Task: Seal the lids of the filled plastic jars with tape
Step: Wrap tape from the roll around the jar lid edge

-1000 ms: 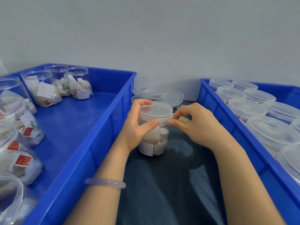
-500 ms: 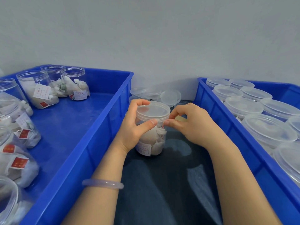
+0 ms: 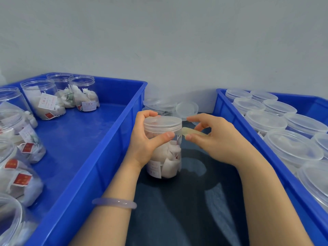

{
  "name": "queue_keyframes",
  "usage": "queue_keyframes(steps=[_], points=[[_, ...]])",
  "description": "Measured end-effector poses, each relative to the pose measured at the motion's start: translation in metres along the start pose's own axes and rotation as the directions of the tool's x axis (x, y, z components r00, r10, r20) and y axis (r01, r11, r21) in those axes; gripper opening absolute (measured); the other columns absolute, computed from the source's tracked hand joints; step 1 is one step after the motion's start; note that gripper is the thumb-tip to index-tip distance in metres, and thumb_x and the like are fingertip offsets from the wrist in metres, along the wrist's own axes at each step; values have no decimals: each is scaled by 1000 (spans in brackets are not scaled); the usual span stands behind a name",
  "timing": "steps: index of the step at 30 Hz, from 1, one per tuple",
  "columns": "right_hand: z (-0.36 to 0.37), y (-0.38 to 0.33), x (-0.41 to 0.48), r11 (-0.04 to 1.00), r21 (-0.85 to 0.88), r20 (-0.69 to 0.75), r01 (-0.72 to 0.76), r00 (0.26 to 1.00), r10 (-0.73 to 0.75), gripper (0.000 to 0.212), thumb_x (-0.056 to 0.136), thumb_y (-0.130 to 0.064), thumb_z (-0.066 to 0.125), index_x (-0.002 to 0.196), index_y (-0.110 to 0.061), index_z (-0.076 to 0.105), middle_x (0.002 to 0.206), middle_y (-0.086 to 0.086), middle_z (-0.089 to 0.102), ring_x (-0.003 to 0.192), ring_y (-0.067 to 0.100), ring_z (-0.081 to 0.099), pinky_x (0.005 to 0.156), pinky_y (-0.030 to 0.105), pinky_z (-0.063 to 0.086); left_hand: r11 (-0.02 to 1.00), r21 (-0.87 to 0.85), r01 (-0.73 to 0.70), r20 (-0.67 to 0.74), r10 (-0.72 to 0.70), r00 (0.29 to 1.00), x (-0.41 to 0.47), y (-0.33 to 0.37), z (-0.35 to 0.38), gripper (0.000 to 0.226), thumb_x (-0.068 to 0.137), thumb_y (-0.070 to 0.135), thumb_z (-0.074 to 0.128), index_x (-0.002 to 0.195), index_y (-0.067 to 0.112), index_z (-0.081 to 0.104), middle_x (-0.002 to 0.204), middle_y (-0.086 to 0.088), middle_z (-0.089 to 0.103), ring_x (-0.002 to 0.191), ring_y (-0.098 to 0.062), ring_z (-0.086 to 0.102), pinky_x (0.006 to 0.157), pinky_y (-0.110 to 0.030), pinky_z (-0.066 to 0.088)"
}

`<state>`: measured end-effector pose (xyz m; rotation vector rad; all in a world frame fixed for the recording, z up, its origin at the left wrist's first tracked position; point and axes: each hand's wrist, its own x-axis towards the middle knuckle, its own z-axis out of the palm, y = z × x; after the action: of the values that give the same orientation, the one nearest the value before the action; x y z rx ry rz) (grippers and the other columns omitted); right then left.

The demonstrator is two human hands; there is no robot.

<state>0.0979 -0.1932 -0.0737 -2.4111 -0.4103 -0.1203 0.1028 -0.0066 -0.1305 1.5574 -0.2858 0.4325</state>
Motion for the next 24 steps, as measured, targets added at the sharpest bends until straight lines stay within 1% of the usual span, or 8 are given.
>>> queue_keyframes(steps=[4, 8, 11, 15, 18, 20, 22, 24], points=[[-8, -1, -5, 999, 49, -44, -14, 999, 16, 46, 73, -56, 65, 117, -43, 59, 94, -13, 62, 81, 4, 58, 73, 23, 42, 986, -152, 63, 59, -55, 997, 2, 1, -3, 61, 53, 38, 74, 107, 21, 50, 112, -14, 63, 92, -16, 65, 72, -23, 52], [-12, -1, -7, 998, 61, -54, -10, 998, 13, 32, 76, -52, 65, 107, -45, 64, 93, -15, 61, 74, 3, 59, 66, 20, 40, 984, -148, 100, 121, -83, 989, 5, 0, -7, 59, 55, 39, 73, 107, 23, 51, 110, -11, 66, 99, -25, 64, 84, -37, 52], [-11, -2, -6, 999, 41, -53, -12, 998, 14, 30, 81, -49, 63, 111, -42, 64, 94, -15, 62, 74, 3, 58, 68, 18, 42, 984, -148, 98, 158, -74, 985, 4, 3, -7, 58, 58, 40, 72, 109, 23, 51, 112, -12, 67, 104, -28, 64, 90, -44, 51], [-11, -3, -6, 998, 56, -62, -39, 997, 43, 40, 79, -53, 62, 117, -40, 61, 98, -12, 62, 80, 11, 62, 77, 25, 46, 984, -157, 84, 186, -54, 981, 3, 12, -7, 60, 57, 40, 70, 111, 21, 50, 112, -13, 67, 103, -28, 64, 85, -38, 52], [-14, -6, -9, 994, 98, 3, -51, 999, 51, 47, 75, -58, 62, 119, -43, 57, 102, -12, 61, 69, 6, 66, 64, 23, 53, 980, -180, 86, 246, -40, 968, 4, 19, -10, 63, 56, 36, 70, 113, 18, 51, 110, -13, 68, 100, -23, 65, 80, -28, 53], [-17, -7, -12, 991, 119, 84, -59, 995, 49, 64, 65, -65, 59, 125, -43, 53, 102, -12, 59, 63, 2, 66, 55, 18, 51, 977, -188, 100, 302, -40, 952, 4, 22, -11, 63, 56, 34, 70, 114, 18, 52, 110, -13, 68, 100, -22, 66, 80, -26, 53], [-15, -6, -13, 971, 225, 139, -83, 989, 52, 74, 59, -62, 57, 130, -41, 50, 98, -10, 59, 59, 4, 64, 52, 18, 50, 970, -209, 123, 337, -47, 940, 3, 24, -10, 69, 54, 35, 75, 117, 18, 51, 113, -14, 66, 103, -25, 64, 82, -29, 53], [-12, -6, -14, 896, 429, 167, -118, 985, 50, 75, 59, -54, 63, 131, -38, 51, 93, -7, 60, 57, 9, 61, 51, 23, 50, 959, -241, 150, 345, -60, 937, 3, 25, -6, 87, 47, 48, 86, 120, 19, 49, 116, -16, 65, 106, -29, 63, 83, -34, 55]])
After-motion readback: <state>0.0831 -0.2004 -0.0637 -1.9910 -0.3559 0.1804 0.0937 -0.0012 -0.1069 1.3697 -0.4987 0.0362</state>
